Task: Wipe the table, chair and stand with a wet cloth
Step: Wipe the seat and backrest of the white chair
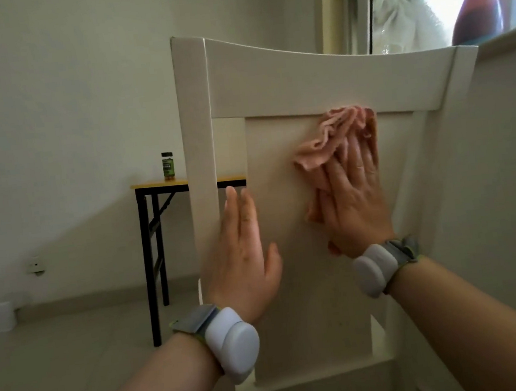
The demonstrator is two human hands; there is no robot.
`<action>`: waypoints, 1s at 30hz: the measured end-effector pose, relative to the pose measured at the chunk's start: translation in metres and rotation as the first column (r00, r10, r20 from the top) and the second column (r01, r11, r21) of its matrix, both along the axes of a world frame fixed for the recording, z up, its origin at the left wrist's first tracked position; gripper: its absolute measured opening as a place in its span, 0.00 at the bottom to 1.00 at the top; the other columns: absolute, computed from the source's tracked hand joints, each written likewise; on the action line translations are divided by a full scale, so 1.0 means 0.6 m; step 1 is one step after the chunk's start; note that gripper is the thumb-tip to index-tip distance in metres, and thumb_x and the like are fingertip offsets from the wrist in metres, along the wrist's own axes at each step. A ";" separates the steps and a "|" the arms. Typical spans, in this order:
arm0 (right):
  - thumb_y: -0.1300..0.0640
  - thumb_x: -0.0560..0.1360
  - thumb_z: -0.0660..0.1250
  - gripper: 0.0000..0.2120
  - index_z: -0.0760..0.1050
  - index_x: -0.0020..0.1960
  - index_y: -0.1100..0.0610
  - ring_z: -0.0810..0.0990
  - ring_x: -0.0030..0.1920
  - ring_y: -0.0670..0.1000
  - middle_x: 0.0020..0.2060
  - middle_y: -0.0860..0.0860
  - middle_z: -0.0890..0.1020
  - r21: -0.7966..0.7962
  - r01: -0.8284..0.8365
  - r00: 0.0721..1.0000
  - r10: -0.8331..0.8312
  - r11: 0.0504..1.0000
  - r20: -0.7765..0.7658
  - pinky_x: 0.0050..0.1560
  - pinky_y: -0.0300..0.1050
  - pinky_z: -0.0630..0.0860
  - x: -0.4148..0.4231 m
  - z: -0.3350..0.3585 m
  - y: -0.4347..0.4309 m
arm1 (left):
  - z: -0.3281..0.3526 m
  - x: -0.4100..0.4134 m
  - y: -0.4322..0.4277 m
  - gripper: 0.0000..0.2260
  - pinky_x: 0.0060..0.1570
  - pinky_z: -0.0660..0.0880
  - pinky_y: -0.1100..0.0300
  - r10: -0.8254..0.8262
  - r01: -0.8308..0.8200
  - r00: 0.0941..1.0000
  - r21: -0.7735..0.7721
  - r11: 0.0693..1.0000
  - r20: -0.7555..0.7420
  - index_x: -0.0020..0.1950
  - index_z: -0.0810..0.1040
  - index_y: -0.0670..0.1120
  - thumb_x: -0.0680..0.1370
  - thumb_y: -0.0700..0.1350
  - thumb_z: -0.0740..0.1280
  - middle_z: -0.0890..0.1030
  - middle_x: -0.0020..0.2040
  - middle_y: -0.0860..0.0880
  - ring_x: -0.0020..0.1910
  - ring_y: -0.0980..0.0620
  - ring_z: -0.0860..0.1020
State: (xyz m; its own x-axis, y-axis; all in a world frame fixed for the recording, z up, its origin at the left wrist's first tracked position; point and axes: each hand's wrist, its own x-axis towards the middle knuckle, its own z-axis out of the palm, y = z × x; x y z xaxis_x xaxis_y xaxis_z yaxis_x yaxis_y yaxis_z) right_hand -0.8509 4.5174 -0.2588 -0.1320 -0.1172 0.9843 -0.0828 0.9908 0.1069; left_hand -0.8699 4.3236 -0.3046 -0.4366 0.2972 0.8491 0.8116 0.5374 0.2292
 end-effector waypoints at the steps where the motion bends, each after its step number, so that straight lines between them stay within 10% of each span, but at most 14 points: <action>1: 0.55 0.77 0.56 0.27 0.57 0.75 0.57 0.49 0.76 0.60 0.74 0.64 0.55 -0.108 0.002 1.000 -0.003 0.994 -0.011 0.73 0.62 0.52 0.002 -0.002 0.022 | -0.002 0.000 0.000 0.35 0.66 0.38 0.67 0.006 -0.006 1.000 -0.009 1.000 0.001 0.74 0.34 0.48 0.73 0.58 0.46 0.32 0.73 0.54 0.70 0.63 0.34; 4: 0.56 0.76 0.56 0.31 0.51 0.76 0.60 0.44 0.75 0.65 0.74 0.67 0.49 -0.366 -0.028 0.999 0.033 0.930 0.008 0.73 0.66 0.47 -0.002 -0.029 0.022 | -0.006 0.003 0.004 0.34 0.60 0.33 0.81 -0.111 0.116 0.982 -0.022 0.993 0.150 0.72 0.31 0.53 0.79 0.48 0.56 0.33 0.75 0.55 0.69 0.66 0.34; 7: 0.52 0.72 0.56 0.34 0.53 0.76 0.59 0.44 0.75 0.66 0.74 0.67 0.50 -0.170 -0.005 0.992 0.026 0.985 0.125 0.73 0.66 0.45 -0.008 -0.077 -0.039 | -0.008 0.004 0.015 0.35 0.60 0.37 0.82 -0.192 0.188 0.965 0.039 0.981 0.179 0.68 0.32 0.57 0.79 0.42 0.59 0.42 0.77 0.53 0.69 0.68 0.41; 11: 0.56 0.73 0.58 0.31 0.56 0.75 0.55 0.50 0.76 0.62 0.75 0.60 0.55 0.182 -0.011 0.991 -0.013 0.983 0.132 0.74 0.61 0.51 -0.002 -0.030 -0.017 | -0.014 0.003 0.024 0.32 0.66 0.39 0.75 -0.190 0.174 0.966 0.104 0.979 0.174 0.69 0.34 0.57 0.77 0.46 0.56 0.42 0.77 0.53 0.71 0.65 0.41; 18: 0.58 0.74 0.57 0.34 0.48 0.77 0.56 0.41 0.75 0.61 0.74 0.67 0.48 -0.309 -0.092 0.996 0.088 0.947 -0.027 0.74 0.61 0.42 -0.028 -0.089 0.021 | -0.060 -0.007 0.042 0.33 0.72 0.33 0.59 0.095 -0.103 0.992 -0.108 0.989 -0.078 0.75 0.38 0.42 0.74 0.50 0.49 0.30 0.75 0.47 0.74 0.50 0.33; 22: 0.56 0.77 0.55 0.32 0.46 0.77 0.57 0.39 0.74 0.68 0.75 0.65 0.42 -0.181 -0.027 0.972 0.068 0.983 0.226 0.70 0.70 0.46 -0.034 -0.235 -0.006 | -0.089 -0.018 0.046 0.33 0.73 0.40 0.53 0.166 -0.204 0.968 -0.210 0.956 -0.186 0.76 0.46 0.39 0.74 0.48 0.52 0.38 0.76 0.41 0.75 0.41 0.41; 26: 0.56 0.77 0.58 0.32 0.47 0.77 0.55 0.49 0.75 0.67 0.75 0.60 0.49 0.137 -0.055 0.987 0.034 0.989 0.157 0.73 0.65 0.49 -0.024 -0.179 0.010 | -0.100 -0.028 0.043 0.34 0.72 0.42 0.49 0.216 -0.269 0.949 -0.235 0.934 -0.228 0.75 0.48 0.40 0.72 0.47 0.56 0.41 0.77 0.40 0.75 0.40 0.41; 30: 0.58 0.79 0.58 0.26 0.55 0.75 0.60 0.49 0.74 0.66 0.73 0.68 0.54 -0.097 -0.086 0.995 0.082 0.992 -0.049 0.74 0.63 0.47 -0.021 -0.066 0.042 | -0.114 -0.032 0.055 0.41 0.74 0.44 0.44 0.207 -0.246 0.962 -0.236 0.940 -0.180 0.75 0.46 0.41 0.70 0.42 0.68 0.41 0.76 0.40 0.75 0.40 0.37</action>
State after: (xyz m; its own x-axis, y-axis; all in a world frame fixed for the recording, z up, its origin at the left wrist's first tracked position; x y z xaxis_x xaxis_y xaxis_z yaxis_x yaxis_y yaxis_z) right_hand -0.8637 4.5423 -0.2981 -0.0809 -0.0275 0.9963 -0.1636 0.9864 0.0140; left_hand -0.8893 4.3565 -0.3731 -0.3909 0.4196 0.8192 0.6756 0.7353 -0.0543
